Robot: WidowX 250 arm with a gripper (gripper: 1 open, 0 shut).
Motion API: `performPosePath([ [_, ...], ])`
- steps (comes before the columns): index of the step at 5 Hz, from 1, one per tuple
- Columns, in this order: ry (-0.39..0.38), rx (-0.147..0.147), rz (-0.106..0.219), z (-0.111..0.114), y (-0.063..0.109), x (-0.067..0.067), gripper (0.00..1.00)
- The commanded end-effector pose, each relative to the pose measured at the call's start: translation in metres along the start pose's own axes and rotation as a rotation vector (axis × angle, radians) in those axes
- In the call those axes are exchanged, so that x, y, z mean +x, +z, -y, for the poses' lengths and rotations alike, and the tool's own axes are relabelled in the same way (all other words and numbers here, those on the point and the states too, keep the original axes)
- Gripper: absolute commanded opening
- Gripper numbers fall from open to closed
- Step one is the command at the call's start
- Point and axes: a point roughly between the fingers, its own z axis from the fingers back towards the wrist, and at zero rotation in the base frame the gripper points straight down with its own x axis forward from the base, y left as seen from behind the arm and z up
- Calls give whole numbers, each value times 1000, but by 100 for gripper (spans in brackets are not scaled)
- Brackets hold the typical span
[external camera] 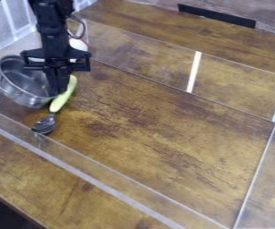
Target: Move the green spoon to the right
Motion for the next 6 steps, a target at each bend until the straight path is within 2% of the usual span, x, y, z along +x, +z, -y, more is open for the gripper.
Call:
performPosePath([
  [1, -4, -54, 69, 43, 40, -11, 0],
  [2, -131, -69, 82, 65, 59, -15, 0],
  [3, -219, -82, 82, 80, 77, -15, 0],
  [4, -328, -108, 80, 109, 96, -32, 0],
  [5, -411, -112, 81, 134, 97, -50, 0],
  [6, -318, -87, 75, 121, 89, -48, 100],
])
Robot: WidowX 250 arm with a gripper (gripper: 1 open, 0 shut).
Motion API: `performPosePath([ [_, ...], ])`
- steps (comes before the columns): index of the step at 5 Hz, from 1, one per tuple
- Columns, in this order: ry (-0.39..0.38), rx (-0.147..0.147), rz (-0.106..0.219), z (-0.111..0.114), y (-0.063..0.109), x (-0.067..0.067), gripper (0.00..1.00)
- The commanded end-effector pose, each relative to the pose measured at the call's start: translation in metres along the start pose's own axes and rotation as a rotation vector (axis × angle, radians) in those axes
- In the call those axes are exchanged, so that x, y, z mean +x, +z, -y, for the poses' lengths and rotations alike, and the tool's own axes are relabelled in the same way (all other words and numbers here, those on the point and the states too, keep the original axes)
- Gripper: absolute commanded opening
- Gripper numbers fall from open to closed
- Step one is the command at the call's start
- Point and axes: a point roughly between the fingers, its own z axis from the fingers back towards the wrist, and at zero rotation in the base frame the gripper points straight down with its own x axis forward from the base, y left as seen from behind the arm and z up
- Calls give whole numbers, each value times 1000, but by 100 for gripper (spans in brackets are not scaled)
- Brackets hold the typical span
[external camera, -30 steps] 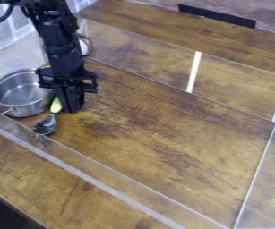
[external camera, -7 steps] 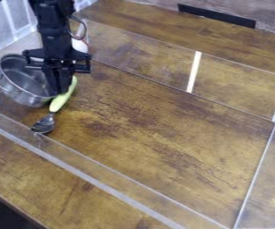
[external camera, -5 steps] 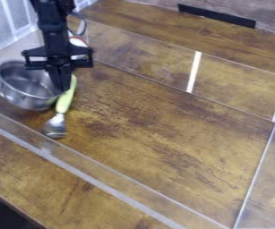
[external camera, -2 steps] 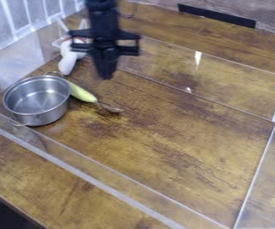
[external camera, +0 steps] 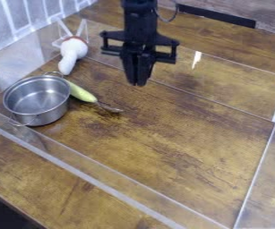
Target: Move the green spoon to the right
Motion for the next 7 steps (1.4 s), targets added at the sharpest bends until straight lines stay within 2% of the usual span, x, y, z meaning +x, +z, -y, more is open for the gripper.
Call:
performPosePath([
  [1, 156, 4, 95, -26, 33, -3, 0],
  [2, 279, 23, 95, -37, 23, -5, 0],
  [3, 367, 40, 90, -42, 8, -6, 0],
  [5, 498, 59, 66, -53, -17, -20, 0],
  [6, 541, 65, 54, -61, -27, -14, 0],
  [7, 578, 66, 38, -68, -37, -6, 100],
])
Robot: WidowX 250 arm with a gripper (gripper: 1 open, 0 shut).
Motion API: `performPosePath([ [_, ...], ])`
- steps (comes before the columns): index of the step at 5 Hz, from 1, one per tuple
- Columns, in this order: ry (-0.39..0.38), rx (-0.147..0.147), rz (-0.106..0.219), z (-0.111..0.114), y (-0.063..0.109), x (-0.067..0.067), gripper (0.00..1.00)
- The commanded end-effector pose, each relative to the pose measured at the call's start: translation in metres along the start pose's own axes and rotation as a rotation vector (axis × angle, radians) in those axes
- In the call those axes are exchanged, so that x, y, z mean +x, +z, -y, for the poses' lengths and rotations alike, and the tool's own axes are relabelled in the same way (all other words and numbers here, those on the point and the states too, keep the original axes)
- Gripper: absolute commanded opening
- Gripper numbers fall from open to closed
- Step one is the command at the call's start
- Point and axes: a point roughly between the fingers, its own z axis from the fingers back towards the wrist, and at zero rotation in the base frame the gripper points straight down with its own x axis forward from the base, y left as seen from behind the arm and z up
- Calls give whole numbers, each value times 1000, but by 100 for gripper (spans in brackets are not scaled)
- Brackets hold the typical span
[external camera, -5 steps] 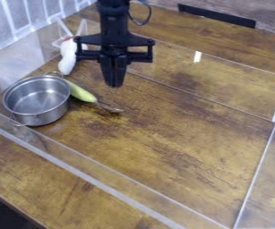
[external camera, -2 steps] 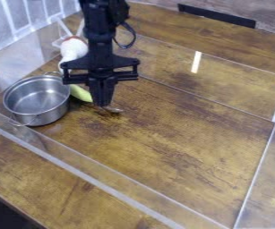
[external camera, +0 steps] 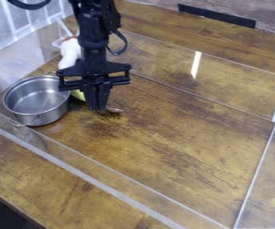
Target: Move the green spoon to the right
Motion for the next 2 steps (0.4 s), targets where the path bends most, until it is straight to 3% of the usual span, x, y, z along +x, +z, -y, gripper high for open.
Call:
performPosePath([
  [1, 110, -27, 32, -1, 11, 10, 0],
  [2, 164, -23, 18, -2, 8, 9, 0],
])
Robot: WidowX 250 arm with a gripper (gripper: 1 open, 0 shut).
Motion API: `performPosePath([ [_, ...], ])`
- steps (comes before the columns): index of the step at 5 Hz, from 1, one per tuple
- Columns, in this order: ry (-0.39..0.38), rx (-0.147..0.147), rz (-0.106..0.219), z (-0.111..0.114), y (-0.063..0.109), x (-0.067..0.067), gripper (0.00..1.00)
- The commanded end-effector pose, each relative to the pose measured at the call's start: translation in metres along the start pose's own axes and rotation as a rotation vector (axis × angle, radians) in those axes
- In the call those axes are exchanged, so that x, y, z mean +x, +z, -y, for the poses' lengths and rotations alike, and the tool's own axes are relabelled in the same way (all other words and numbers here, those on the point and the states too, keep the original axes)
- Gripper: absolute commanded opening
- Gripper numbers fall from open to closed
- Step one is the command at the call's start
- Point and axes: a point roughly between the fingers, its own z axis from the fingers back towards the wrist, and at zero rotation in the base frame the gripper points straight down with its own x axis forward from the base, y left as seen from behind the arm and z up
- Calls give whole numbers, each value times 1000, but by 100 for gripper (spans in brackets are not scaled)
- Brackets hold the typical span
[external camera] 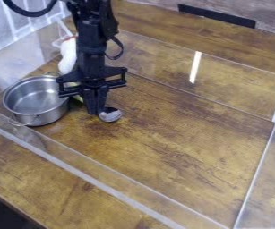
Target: Move the green spoon to the right
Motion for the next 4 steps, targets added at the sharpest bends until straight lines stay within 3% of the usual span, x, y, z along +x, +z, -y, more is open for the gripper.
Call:
performPosePath([
  [1, 36, -37, 21, 2, 17, 10, 0],
  [3, 48, -34, -3, 5, 17, 16, 0],
  [4, 112, -29, -17, -2, 27, 16, 0],
])
